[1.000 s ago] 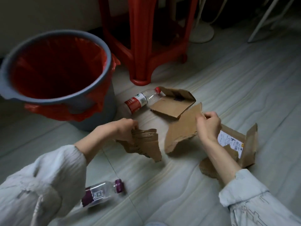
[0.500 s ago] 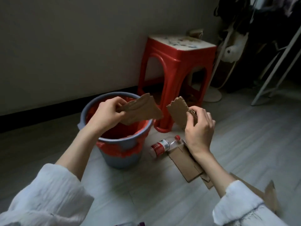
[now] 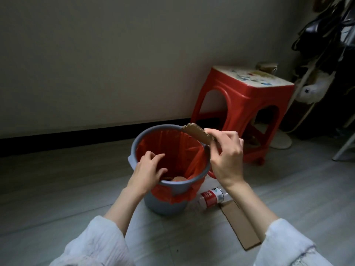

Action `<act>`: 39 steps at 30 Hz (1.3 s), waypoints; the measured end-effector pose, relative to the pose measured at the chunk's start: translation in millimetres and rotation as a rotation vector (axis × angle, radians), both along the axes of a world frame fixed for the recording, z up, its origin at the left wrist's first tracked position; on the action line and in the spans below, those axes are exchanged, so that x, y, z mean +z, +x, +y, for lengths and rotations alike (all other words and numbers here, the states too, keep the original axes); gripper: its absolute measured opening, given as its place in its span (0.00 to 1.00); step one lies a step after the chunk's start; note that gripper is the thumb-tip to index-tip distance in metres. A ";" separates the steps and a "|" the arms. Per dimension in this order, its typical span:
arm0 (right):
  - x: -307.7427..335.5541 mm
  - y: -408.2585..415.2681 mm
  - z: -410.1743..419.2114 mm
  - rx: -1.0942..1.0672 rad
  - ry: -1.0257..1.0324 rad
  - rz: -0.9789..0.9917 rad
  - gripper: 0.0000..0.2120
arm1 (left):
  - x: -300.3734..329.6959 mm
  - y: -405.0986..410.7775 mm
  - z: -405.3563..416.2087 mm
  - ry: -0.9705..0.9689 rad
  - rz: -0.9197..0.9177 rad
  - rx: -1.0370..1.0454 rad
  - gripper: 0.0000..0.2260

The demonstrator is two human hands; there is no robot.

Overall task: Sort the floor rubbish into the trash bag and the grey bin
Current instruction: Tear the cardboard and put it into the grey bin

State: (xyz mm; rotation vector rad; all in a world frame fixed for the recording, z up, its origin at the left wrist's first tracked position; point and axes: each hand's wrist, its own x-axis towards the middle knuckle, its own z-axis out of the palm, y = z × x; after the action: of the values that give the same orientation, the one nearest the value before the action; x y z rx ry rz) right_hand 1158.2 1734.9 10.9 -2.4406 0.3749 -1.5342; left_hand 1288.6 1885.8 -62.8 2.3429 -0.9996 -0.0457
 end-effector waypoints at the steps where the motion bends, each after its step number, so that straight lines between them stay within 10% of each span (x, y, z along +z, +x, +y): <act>1: -5.4 5.4 0.9 0.021 -0.004 0.045 0.11 | -1.8 0.2 2.6 -0.035 0.015 -0.006 0.18; 6: -29.0 47.3 9.7 0.086 -0.060 0.182 0.09 | -9.3 -2.9 23.0 -0.143 -0.094 -0.040 0.05; 10: -40.5 74.8 14.0 0.136 -0.043 0.270 0.10 | -14.3 -3.3 40.2 -0.094 -0.133 -0.115 0.14; 15: -77.6 72.5 4.5 0.138 0.092 0.859 0.16 | -18.9 -3.4 46.7 -0.059 -0.235 -0.161 0.15; 23: -85.3 -20.8 -12.3 0.005 0.224 0.362 0.16 | -19.0 -51.5 -0.8 -0.108 -0.596 -0.417 0.07; 39: -263.8 -296.5 -89.8 -0.515 0.903 0.903 0.20 | -165.4 -229.4 -123.3 0.685 -0.062 -0.905 0.25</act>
State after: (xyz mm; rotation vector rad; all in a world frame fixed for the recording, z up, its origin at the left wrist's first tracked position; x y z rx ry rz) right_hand 861.8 1645.1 -252.9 -2.1216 1.5282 -0.0860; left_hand 1059.2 1762.5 -228.1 2.2044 -2.2698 -0.7686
